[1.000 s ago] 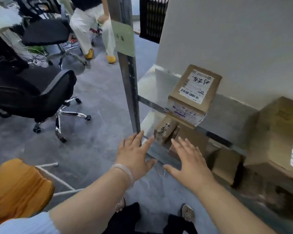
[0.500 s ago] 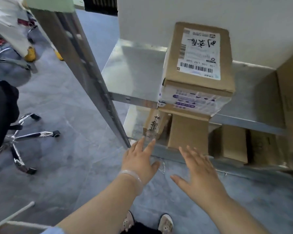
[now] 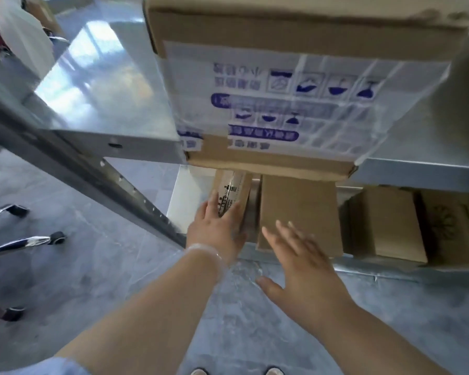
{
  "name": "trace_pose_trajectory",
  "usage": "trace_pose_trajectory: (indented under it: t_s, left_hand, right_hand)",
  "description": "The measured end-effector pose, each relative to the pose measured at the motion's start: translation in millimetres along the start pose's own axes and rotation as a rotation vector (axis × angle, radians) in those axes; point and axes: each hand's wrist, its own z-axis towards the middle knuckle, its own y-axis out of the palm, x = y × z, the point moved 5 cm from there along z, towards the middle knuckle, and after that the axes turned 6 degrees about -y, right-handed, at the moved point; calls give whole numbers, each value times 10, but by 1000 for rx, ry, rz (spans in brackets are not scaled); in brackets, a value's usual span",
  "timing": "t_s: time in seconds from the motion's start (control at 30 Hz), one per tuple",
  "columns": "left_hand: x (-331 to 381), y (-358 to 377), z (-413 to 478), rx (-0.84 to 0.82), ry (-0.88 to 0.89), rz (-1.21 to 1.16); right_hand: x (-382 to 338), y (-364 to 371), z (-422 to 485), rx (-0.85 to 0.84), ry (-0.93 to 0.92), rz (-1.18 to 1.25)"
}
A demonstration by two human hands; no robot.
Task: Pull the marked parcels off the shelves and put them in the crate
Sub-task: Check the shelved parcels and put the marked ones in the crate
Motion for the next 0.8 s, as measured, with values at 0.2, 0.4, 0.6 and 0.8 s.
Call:
trace_pose_trajectory:
  t_s: [0.2,0.4,0.6,0.8]
  left_hand:
    - [28,172,387,9,-113,-145]
    - [-188,149,340,135,-153,-474]
    - [-457,-30,-118,147,-202,-915]
    - [-555,-179,-793,82,-187,-1151]
  right_hand:
    - [135,120,132,17,14,31]
    - [213,175,68,6,57,93]
    - [-31,135,88,31,84,218]
    - [-221,157,106,144,346,712]
